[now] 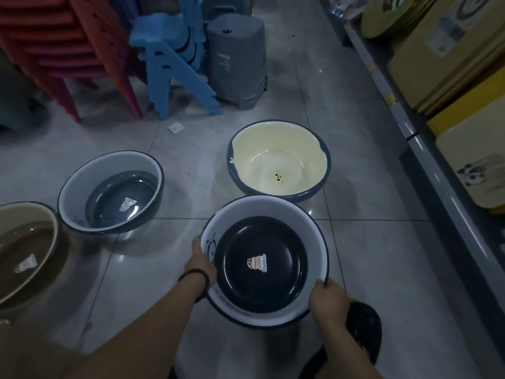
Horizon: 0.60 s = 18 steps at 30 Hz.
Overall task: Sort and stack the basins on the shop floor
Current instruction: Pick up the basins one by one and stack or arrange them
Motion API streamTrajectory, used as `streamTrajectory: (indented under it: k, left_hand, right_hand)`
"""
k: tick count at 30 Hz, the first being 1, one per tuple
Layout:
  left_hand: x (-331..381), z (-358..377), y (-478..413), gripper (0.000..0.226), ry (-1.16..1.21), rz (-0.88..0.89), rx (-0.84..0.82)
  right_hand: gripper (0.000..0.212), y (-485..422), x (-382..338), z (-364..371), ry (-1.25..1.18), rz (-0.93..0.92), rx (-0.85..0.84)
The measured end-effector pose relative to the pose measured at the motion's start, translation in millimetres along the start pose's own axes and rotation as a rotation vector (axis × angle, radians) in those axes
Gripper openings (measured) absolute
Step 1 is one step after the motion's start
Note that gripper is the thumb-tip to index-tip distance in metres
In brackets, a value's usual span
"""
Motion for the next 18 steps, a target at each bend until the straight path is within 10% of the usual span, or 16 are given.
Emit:
streamTrajectory:
  k: [5,11,18]
  left_hand:
    - [-6,-25,-16,0.063,-0.203,-0.042,-0.019]
    - [13,-106,-65,0.058,-0.648,0.052,0.074]
    - [3,-182,-140,0.080,-0.849,0.012,0.196]
  right_hand:
    - [0.055,33,-72,-1,0.329,-0.305,0.178]
    - [0.031,79,-172,120,0.349,-0.478,-0.552]
    - [0.046,103,-241,243,0.493,-0.717,-0.630]
Point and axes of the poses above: each hand's wrist, its own y-axis away from the middle knuckle, its own z-axis out of the palm, x = y × z, the point moved 7 cm from there along -y, towards the middle knuckle, and after that the axes turned 2 degrees about -z, right-handed, at the moved point
